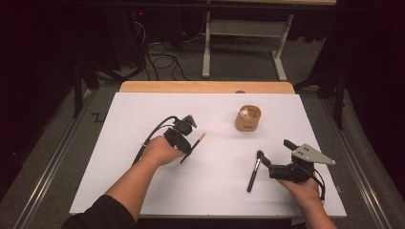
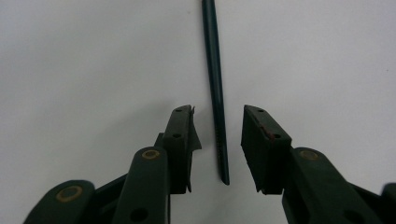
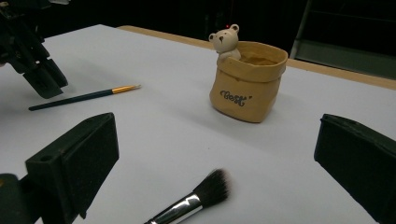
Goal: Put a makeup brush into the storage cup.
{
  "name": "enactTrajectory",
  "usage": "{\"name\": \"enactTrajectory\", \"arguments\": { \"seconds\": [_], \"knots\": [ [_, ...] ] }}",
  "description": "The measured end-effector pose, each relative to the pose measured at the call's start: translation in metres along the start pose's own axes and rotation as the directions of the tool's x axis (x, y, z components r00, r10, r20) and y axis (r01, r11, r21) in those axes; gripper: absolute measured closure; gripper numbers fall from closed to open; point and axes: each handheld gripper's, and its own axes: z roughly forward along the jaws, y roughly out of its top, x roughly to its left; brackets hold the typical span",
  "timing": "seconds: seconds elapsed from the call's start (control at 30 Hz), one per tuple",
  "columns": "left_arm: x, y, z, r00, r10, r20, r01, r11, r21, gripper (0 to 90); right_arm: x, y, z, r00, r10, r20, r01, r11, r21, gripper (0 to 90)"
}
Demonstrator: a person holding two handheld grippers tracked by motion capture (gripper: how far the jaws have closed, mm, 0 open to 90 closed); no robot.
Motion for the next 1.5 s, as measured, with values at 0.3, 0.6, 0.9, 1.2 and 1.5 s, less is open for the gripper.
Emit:
{"name": "enactTrajectory", "arguments": {
  "seconds": [0.3, 0.6, 0.9, 1.2, 1.5],
  "knots": [
    [-0.002, 0.005, 0.002, 1.0, 0.003, -0.001, -0.002, 0.9999, 0.014, 68.7, 0.0, 0.0, 0.0, 1.0, -0.005, -0.003, 0.005, 1.0, -0.003, 0.5],
    [0.0, 0.007, 0.009, 1.0, 0.0, 0.007, 0.0, 0.9995, 0.03, 70.2, 0.0, 0.0, 0.0, 1.0, -0.004, -0.003, 0.004, 1.0, -0.003, 0.5],
    [0.001, 0.008, 0.012, 1.0, -0.001, -0.003, 0.001, 0.9989, 0.046, 73.5, 0.0, 0.0, 0.0, 1.0, -0.004, -0.004, 0.004, 1.0, -0.003, 0.5],
    [0.0, 0.009, 0.015, 1.0, -0.004, -0.005, 0.004, 0.9986, 0.052, 74.8, -0.001, 0.0, 0.0, 1.0, 0.001, -0.005, -0.001, 1.0, -0.006, 0.5],
    [-0.001, 0.01, 0.016, 0.9999, -0.01, -0.008, 0.011, 0.9984, 0.056, 75.9, -0.001, 0.0, 0.0, 1.0, 0.002, -0.005, -0.002, 1.0, -0.005, 0.5]
  ]
}}
